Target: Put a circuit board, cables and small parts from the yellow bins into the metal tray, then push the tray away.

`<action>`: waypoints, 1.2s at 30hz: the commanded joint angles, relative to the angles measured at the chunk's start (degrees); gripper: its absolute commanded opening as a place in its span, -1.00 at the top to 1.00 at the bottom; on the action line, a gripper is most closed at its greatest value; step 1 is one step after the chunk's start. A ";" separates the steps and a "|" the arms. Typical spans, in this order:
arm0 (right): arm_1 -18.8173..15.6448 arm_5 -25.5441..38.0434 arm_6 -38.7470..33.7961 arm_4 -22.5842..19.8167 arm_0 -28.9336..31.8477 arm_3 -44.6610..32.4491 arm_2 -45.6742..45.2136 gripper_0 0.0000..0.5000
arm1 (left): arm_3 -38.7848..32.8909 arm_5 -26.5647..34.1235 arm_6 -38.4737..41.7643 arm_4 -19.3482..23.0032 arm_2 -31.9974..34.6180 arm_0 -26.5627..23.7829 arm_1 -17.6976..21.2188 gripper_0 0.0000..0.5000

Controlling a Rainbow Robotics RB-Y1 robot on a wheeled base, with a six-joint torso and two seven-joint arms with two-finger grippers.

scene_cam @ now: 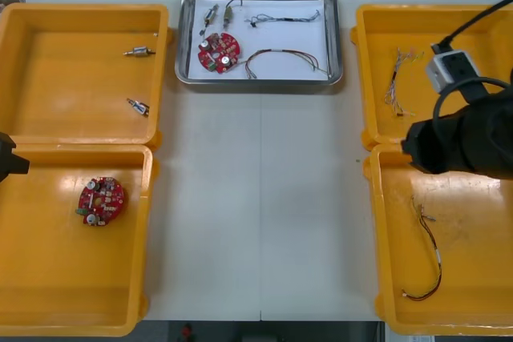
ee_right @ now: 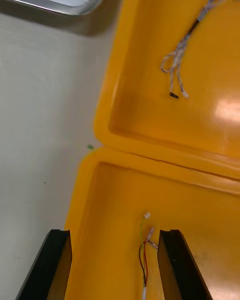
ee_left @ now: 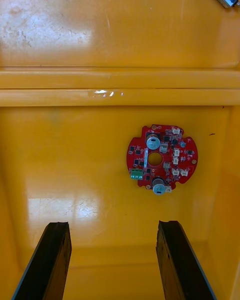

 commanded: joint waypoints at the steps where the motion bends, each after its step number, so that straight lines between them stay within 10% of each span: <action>1: -2.20 0.12 0.23 -1.14 5.00 -1.75 -7.34 -1.00 | -1.75 0.34 0.15 0.10 0.86 1.20 2.57 -1.00; 36: -6.95 0.12 0.50 -8.88 15.63 7.30 -19.21 -1.00 | -1.75 0.34 0.15 0.10 0.86 1.20 2.57 -1.00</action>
